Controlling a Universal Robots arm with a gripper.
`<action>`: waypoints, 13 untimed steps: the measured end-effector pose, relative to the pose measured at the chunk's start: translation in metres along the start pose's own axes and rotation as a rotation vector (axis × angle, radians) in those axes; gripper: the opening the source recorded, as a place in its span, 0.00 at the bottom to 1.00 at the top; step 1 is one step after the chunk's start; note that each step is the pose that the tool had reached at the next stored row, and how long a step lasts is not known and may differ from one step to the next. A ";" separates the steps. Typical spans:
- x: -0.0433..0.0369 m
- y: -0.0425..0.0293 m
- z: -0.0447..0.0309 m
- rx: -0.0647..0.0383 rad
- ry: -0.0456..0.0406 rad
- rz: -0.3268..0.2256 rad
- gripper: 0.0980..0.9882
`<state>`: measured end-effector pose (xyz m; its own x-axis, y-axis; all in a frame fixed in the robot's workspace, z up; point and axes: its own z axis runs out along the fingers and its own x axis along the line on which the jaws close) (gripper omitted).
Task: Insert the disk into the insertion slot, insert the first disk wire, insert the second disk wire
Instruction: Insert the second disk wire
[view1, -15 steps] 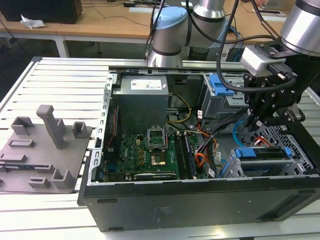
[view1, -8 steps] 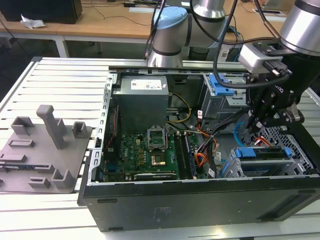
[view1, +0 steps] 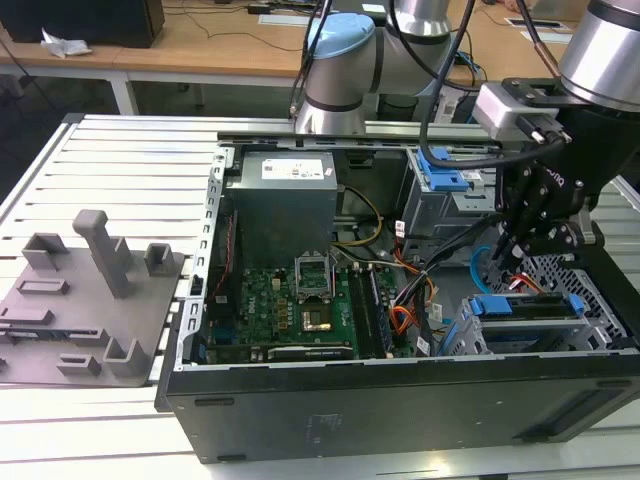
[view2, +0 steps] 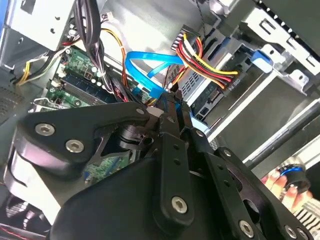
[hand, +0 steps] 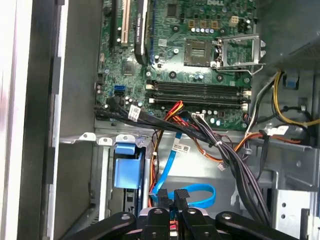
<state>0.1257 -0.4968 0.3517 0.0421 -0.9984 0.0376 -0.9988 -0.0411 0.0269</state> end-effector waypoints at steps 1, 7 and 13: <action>0.0000 0.0000 0.0000 -0.001 -0.0004 0.018 0.07; 0.0057 0.0002 0.0004 -0.002 -0.0018 0.042 0.07; 0.0194 0.0008 0.0010 -0.002 -0.0018 0.042 0.07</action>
<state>0.1257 -0.5162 0.3515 0.0002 -0.9993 0.0369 -0.9996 0.0008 0.0269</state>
